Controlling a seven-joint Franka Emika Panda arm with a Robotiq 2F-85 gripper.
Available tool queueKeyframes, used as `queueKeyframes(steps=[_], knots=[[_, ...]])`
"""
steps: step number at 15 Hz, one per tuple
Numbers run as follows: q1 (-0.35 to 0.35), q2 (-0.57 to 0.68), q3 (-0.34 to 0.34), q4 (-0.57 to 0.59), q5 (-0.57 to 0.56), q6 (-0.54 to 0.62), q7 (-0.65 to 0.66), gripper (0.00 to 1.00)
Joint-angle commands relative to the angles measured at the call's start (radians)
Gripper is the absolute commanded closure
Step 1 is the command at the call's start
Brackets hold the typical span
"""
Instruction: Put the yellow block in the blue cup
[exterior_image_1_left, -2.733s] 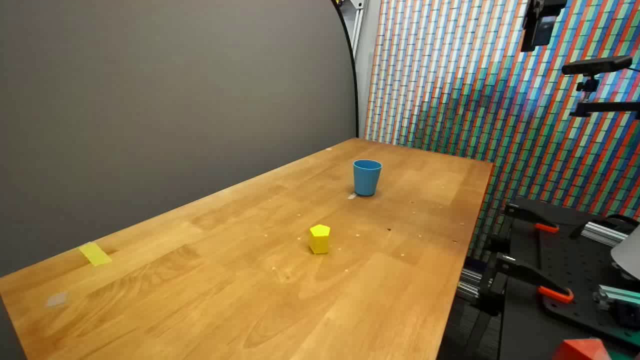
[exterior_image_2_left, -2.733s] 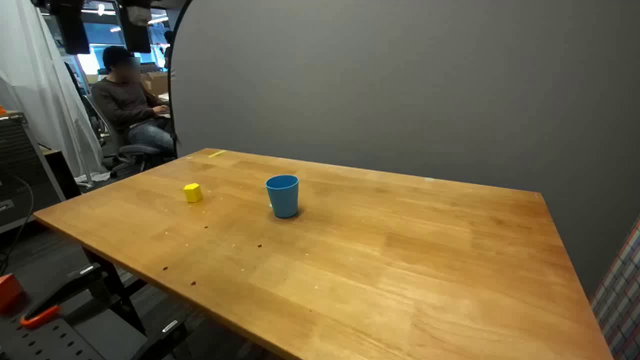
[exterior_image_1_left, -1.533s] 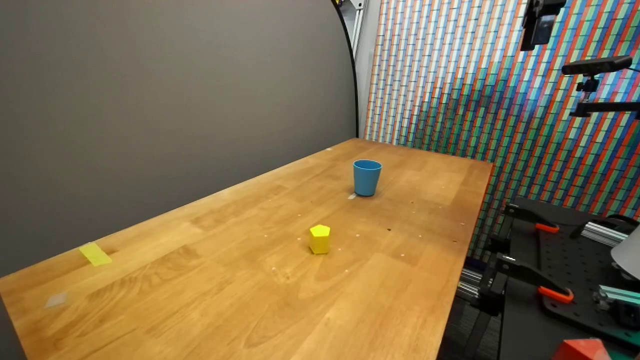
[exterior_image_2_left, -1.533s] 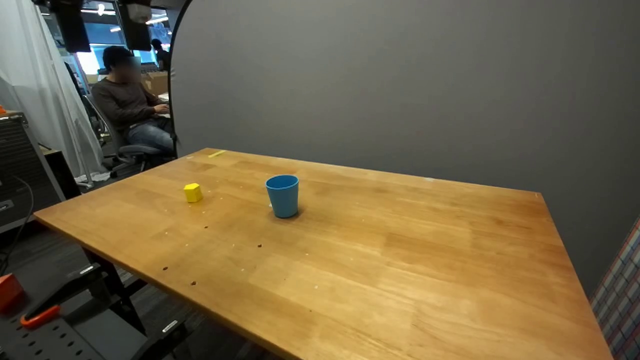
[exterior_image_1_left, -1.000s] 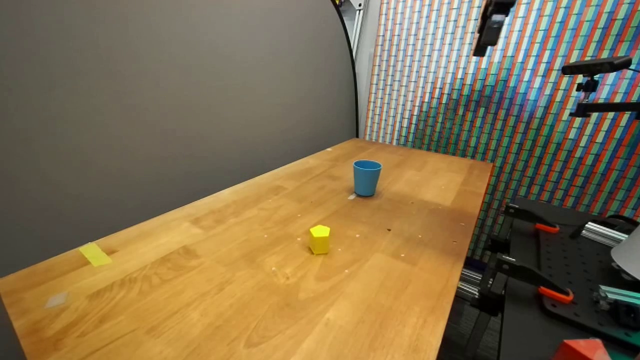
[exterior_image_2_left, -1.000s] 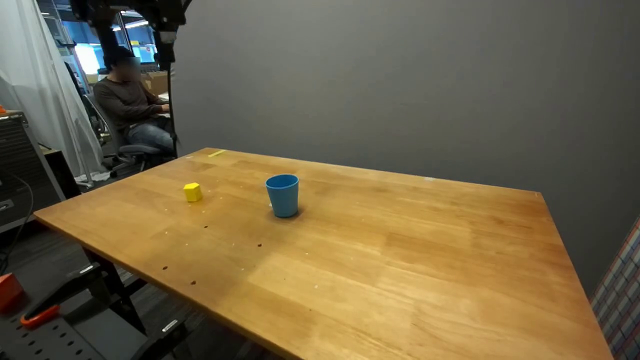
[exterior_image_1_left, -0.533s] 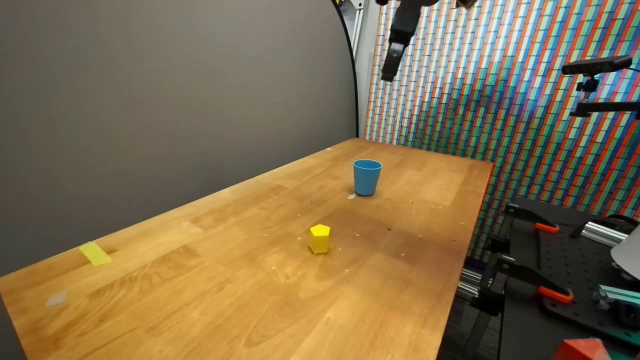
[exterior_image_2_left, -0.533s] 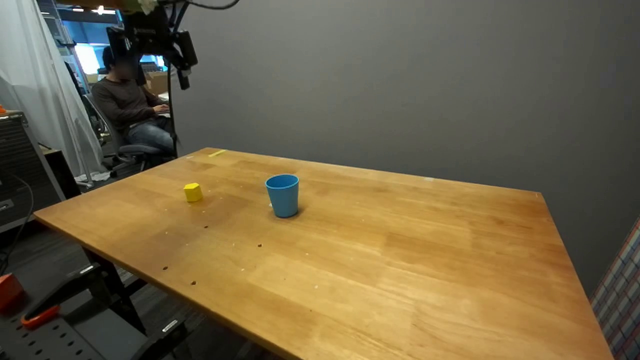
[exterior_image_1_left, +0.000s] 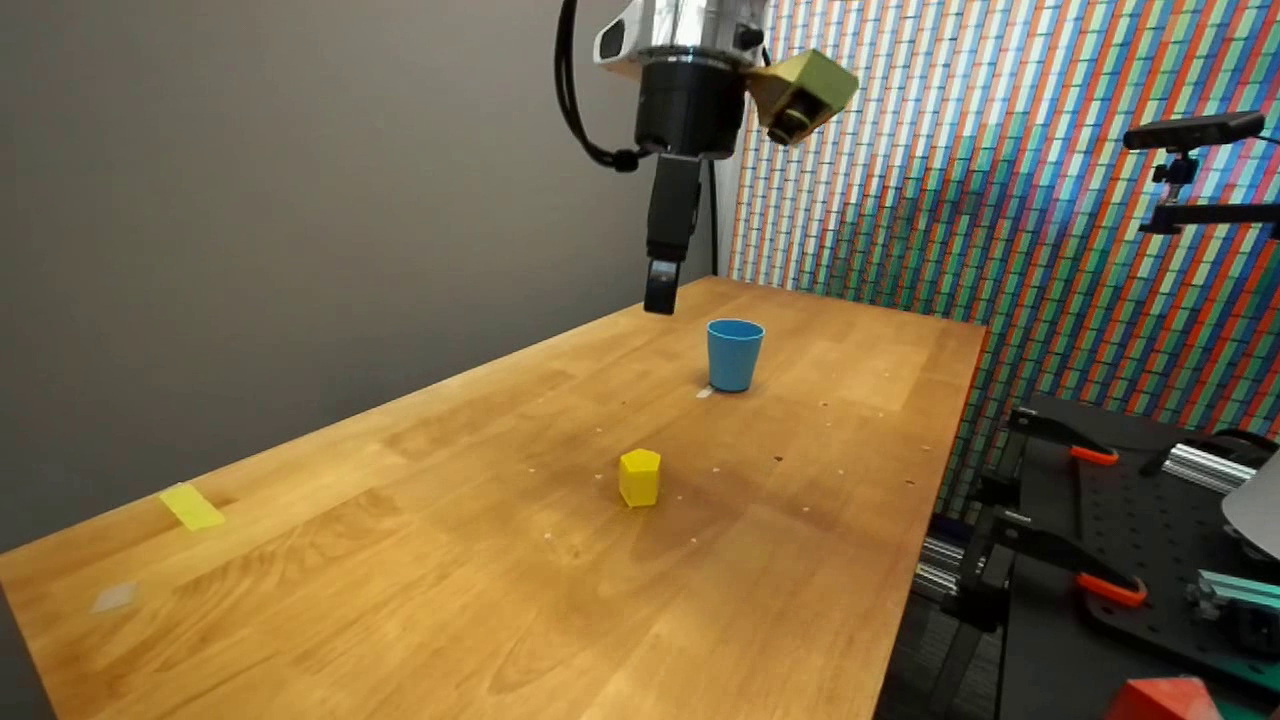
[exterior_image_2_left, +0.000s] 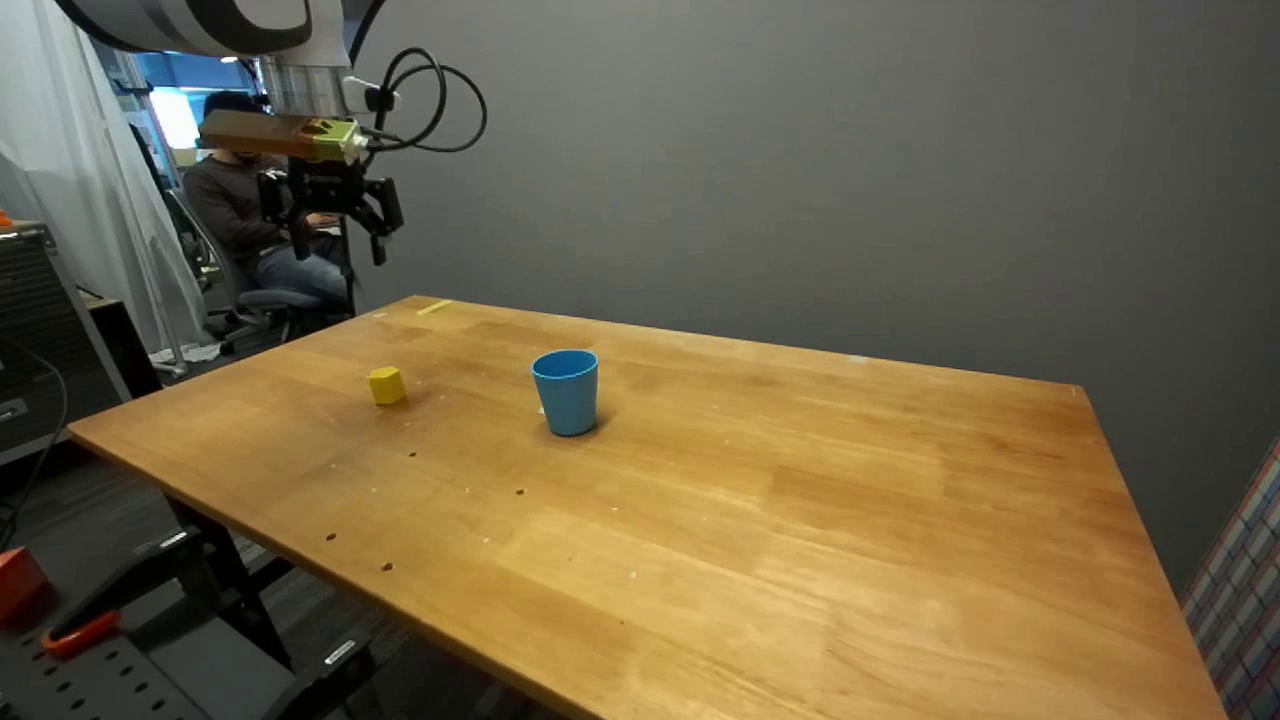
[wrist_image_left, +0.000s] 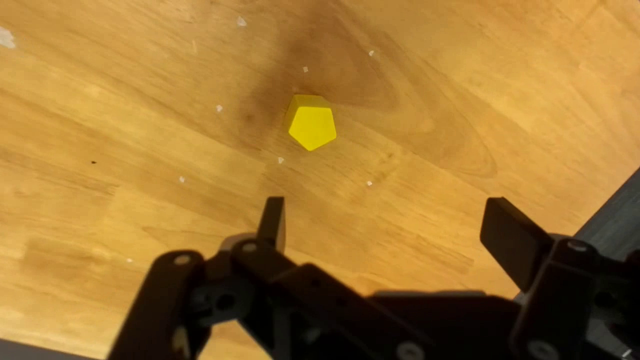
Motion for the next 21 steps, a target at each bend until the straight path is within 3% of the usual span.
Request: queueKeyframes(steps=[1, 8, 20, 21], knots=[[-0.023, 0.116, 0.039, 0.077, -0.022, 0.012, 0.020, 0.00], [0.011, 0.234, 0.007, 0.062, -0.226, 0.180, 0.225, 0.00], [0.110, 0.392, -0.098, 0.090, -0.441, 0.306, 0.471, 0.00], [0.126, 0.399, -0.115, 0.093, -0.460, 0.318, 0.486, 0.25]])
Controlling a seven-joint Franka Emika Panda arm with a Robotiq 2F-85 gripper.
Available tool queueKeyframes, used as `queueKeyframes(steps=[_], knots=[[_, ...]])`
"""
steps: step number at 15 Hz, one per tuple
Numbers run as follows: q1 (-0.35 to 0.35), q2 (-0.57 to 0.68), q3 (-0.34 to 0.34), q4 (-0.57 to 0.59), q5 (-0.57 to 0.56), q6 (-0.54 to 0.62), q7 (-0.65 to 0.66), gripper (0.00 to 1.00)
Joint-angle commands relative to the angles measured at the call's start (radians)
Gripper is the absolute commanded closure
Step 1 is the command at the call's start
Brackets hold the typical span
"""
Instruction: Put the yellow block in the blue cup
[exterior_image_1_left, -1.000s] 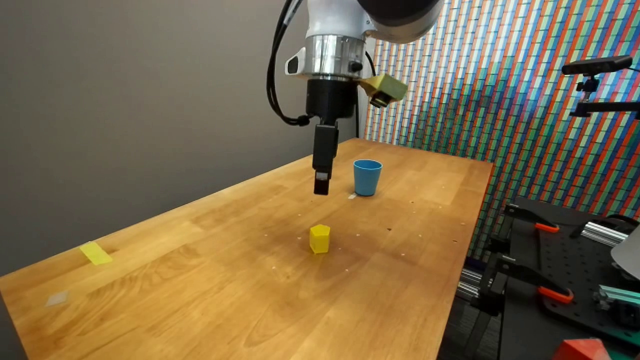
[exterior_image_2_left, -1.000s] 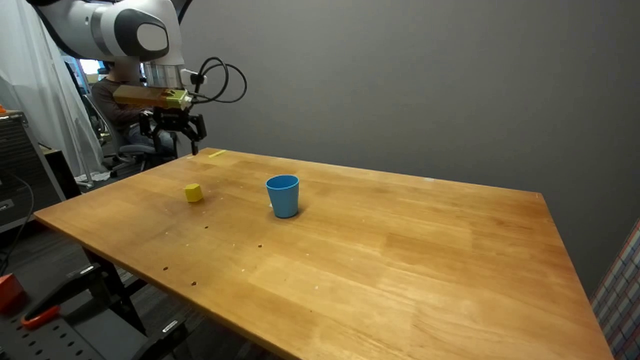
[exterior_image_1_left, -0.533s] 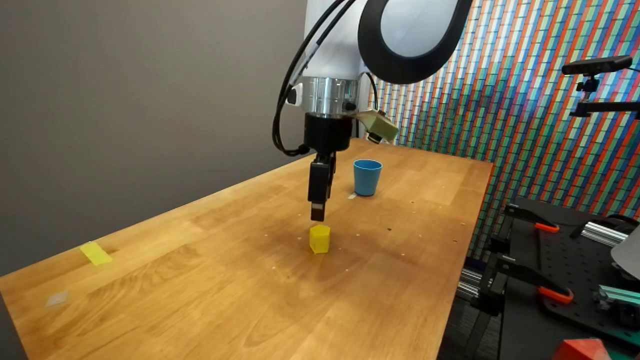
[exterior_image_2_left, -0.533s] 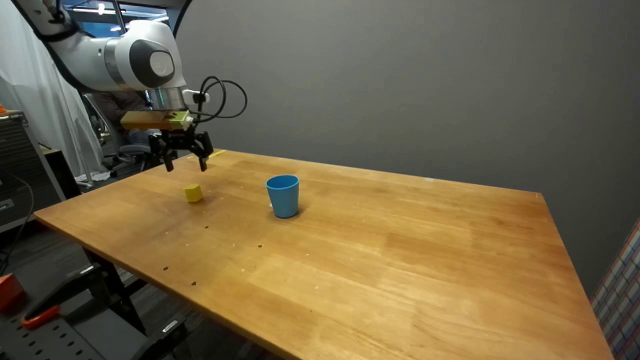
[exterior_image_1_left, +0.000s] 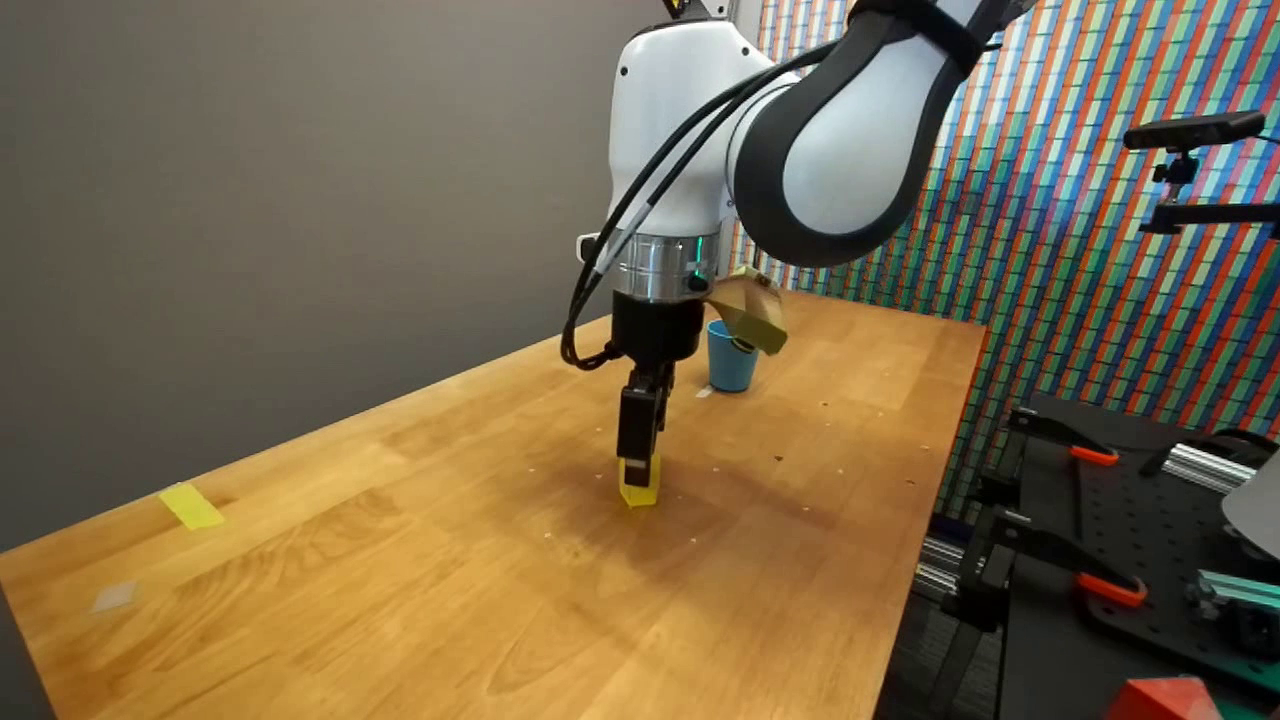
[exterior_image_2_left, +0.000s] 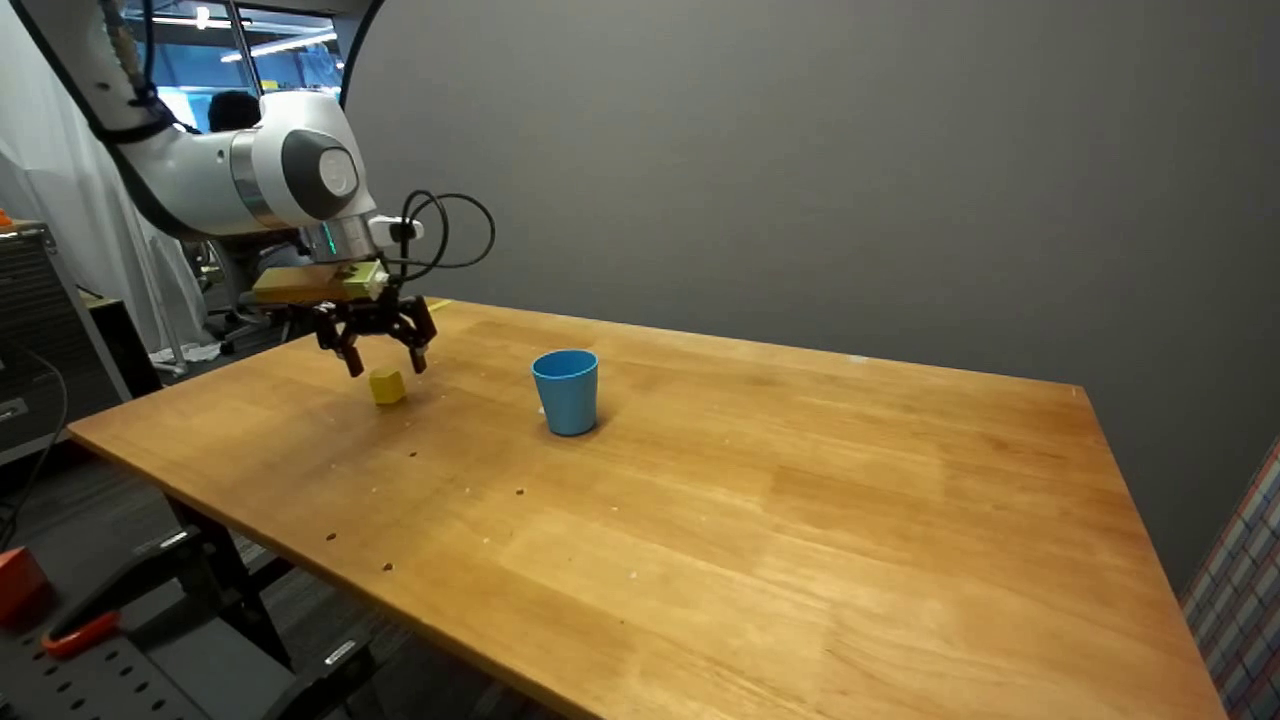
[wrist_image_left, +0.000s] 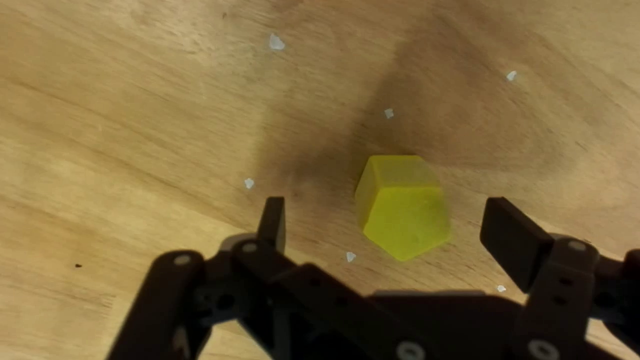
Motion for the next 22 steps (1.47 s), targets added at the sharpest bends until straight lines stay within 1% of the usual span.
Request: queueKeyframes(steps=[1, 2, 3, 5, 6, 8, 9, 10, 13, 15, 16, 17, 19, 21, 22], knots=[[0.056, 0.036, -0.055, 0.037, -0.064, 0.042, 0.064, 0.27], [0.061, 0.039, -0.061, 0.040, -0.067, 0.035, 0.069, 0.34], [0.065, 0.040, -0.067, 0.044, -0.065, 0.027, 0.076, 0.44], [0.067, 0.033, -0.076, 0.042, -0.054, -0.002, 0.095, 0.60], [0.058, 0.017, -0.071, 0.029, -0.038, -0.019, 0.101, 0.66], [0.053, -0.045, -0.094, -0.014, -0.036, -0.031, 0.146, 0.81], [0.045, -0.081, -0.105, -0.034, -0.034, -0.036, 0.167, 0.81], [0.042, -0.141, -0.131, -0.067, -0.041, -0.028, 0.205, 0.81], [0.038, -0.251, -0.217, -0.097, -0.109, -0.023, 0.310, 0.81], [0.021, -0.333, -0.270, -0.102, -0.201, -0.045, 0.393, 0.81], [-0.002, -0.371, -0.285, -0.100, -0.247, -0.062, 0.433, 0.81], [-0.029, -0.387, -0.292, -0.090, -0.298, -0.077, 0.485, 0.81], [-0.097, -0.407, -0.280, -0.078, -0.369, -0.118, 0.584, 0.81], [-0.161, -0.414, -0.253, -0.079, -0.388, -0.153, 0.628, 0.81], [-0.185, -0.406, -0.241, -0.084, -0.371, -0.160, 0.631, 0.81]])
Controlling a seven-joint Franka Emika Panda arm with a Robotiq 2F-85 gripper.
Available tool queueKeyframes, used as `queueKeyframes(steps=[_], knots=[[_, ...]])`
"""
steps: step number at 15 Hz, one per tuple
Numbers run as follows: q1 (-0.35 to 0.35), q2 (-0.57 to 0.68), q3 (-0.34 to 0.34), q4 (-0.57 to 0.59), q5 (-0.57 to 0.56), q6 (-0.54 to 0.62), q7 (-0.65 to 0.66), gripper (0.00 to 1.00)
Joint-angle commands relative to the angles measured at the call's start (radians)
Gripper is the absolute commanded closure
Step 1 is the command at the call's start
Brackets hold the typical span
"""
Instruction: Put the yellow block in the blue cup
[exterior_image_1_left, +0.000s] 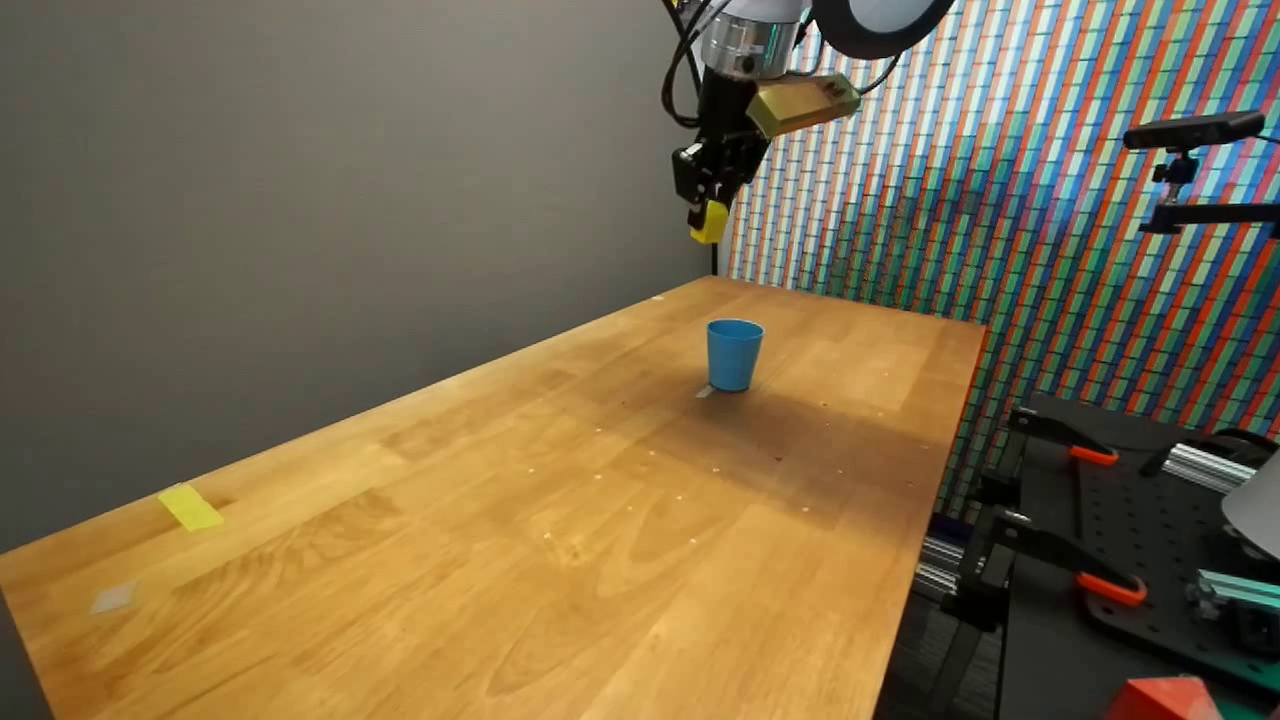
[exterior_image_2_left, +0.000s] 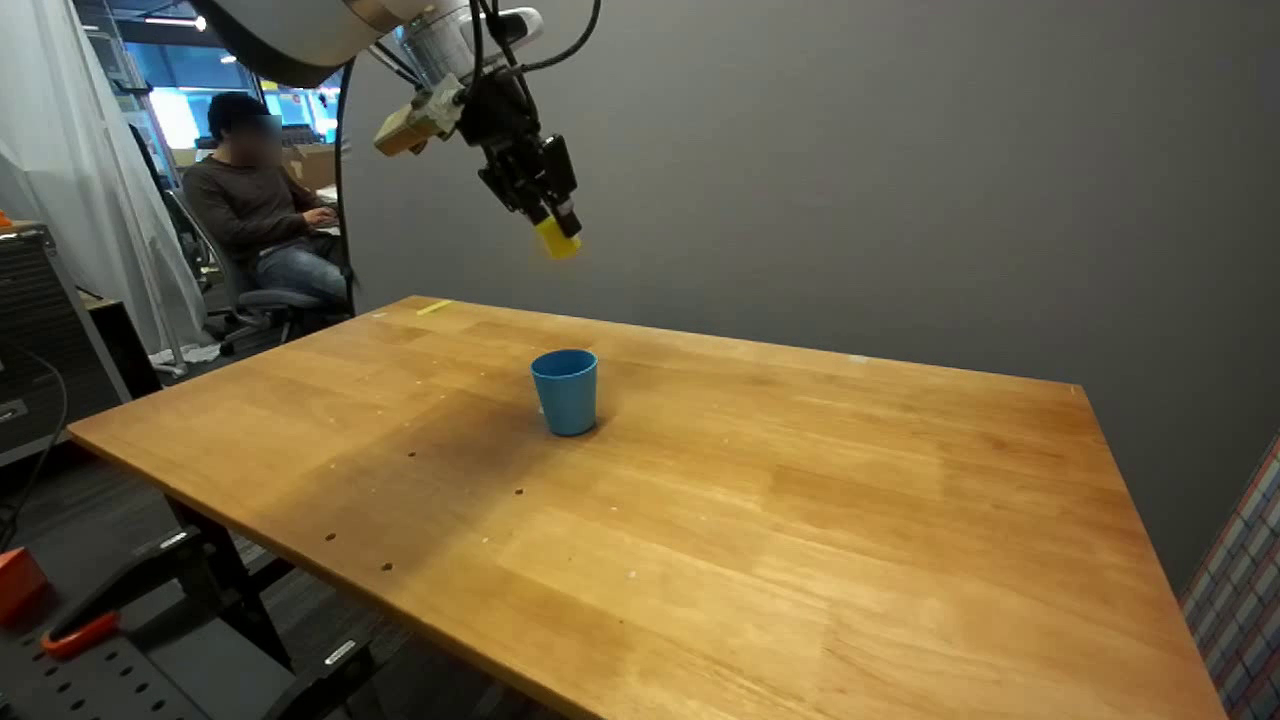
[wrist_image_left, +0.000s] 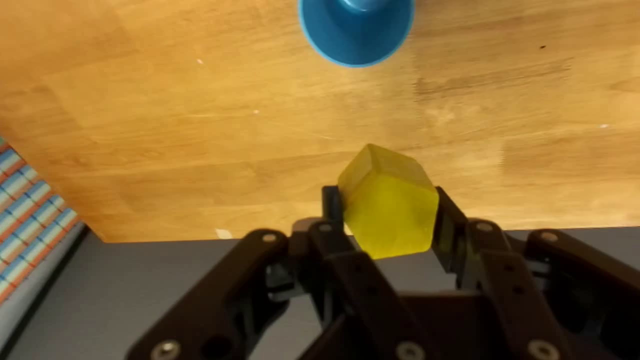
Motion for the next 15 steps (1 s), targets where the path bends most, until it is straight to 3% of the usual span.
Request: queueKeyframes(steps=[1, 6, 11, 12, 15], knots=[[-0.089, -0.005, 0.055, -0.025, 0.001, -0.033, 0.069, 0.81], [-0.127, 0.062, 0.098, -0.044, 0.068, -0.004, 0.064, 0.81], [-0.120, 0.135, 0.104, -0.044, 0.126, 0.031, 0.060, 0.81], [-0.118, 0.144, 0.098, -0.043, 0.124, 0.042, 0.063, 0.37], [-0.101, 0.145, 0.071, -0.043, 0.086, 0.070, 0.093, 0.16]])
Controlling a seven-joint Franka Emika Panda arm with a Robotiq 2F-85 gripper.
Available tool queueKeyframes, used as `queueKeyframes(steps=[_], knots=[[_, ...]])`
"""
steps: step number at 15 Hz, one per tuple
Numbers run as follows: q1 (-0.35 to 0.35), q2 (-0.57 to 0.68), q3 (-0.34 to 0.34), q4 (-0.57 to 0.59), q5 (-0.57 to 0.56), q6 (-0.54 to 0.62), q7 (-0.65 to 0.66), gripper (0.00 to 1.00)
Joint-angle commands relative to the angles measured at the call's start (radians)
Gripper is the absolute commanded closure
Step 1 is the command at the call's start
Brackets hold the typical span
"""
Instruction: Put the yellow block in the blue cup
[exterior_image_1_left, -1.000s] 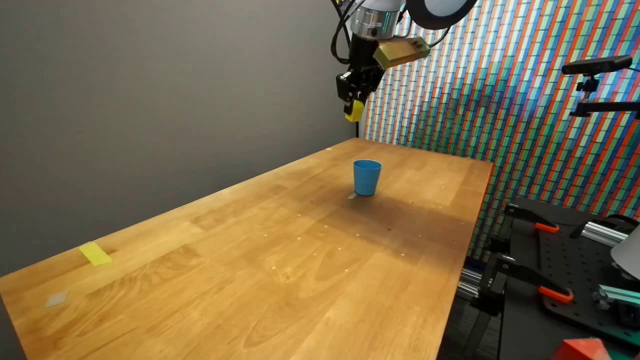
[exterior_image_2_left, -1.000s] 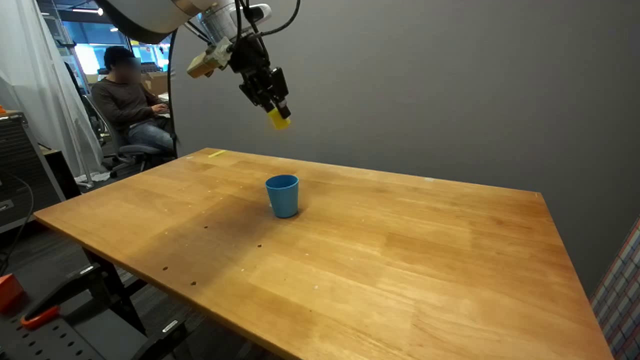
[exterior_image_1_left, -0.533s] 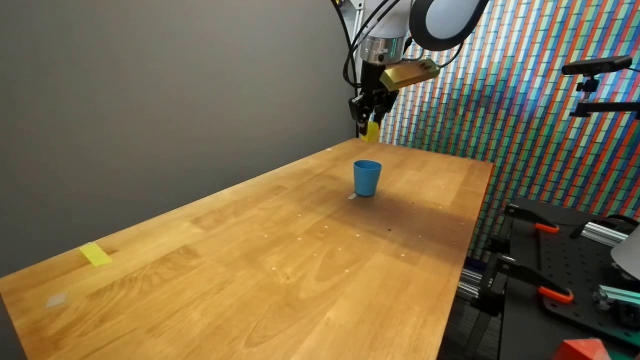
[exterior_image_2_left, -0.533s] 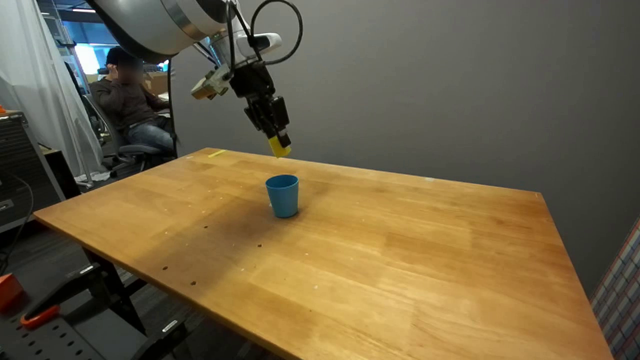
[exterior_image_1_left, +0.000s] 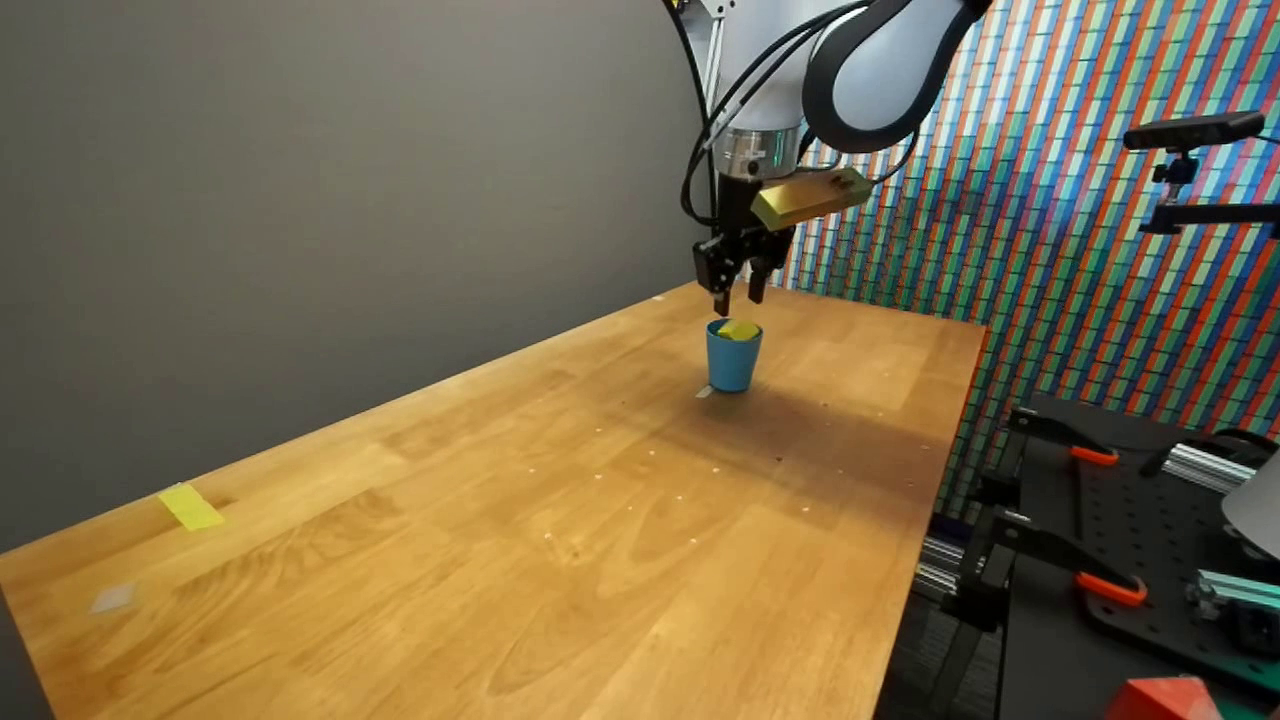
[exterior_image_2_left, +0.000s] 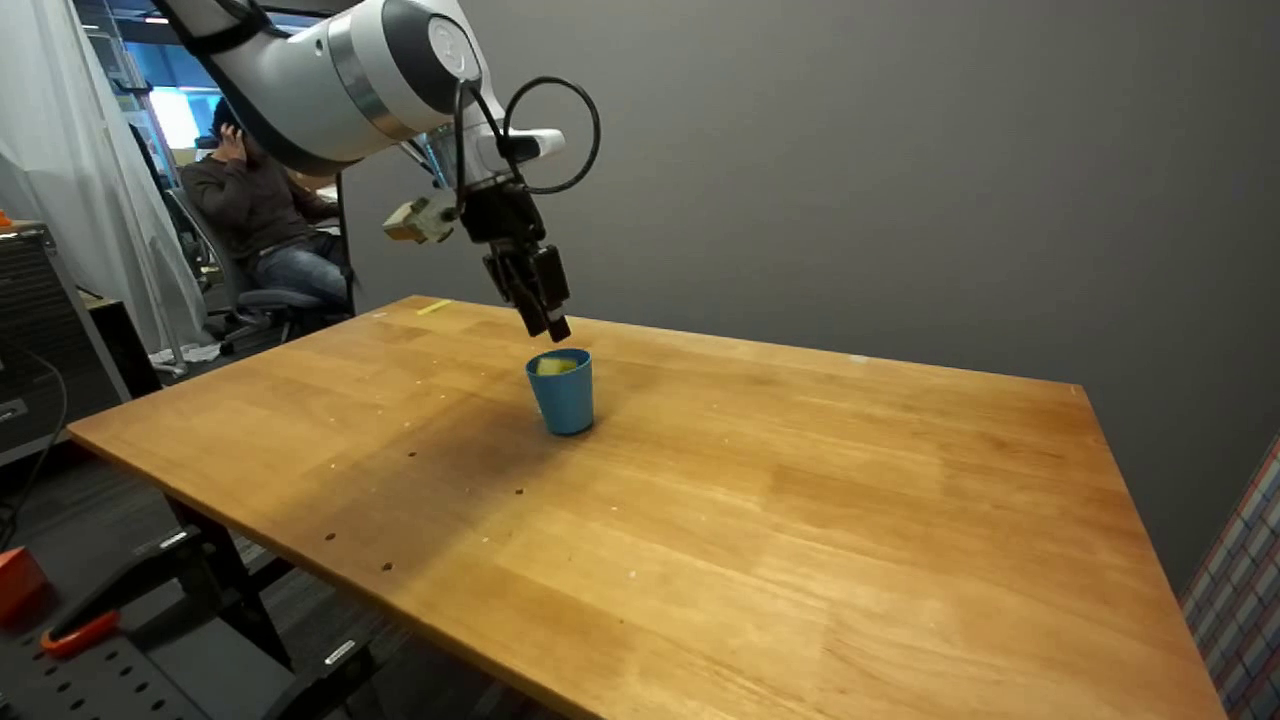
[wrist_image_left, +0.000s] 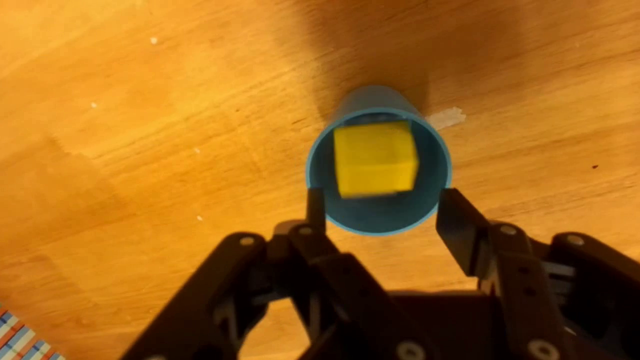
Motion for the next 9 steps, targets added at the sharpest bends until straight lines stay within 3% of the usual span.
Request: queueKeyframes(steps=[1, 2, 5, 9], knots=[[0.011, -0.024, -0.029, -0.002, -0.040, 0.042, 0.036, 0.08], [0.014, -0.039, -0.035, -0.007, -0.053, 0.047, 0.043, 0.01], [-0.006, -0.170, 0.000, -0.070, -0.018, 0.062, -0.064, 0.00], [-0.018, -0.361, 0.098, -0.147, 0.222, 0.020, -0.378, 0.00]])
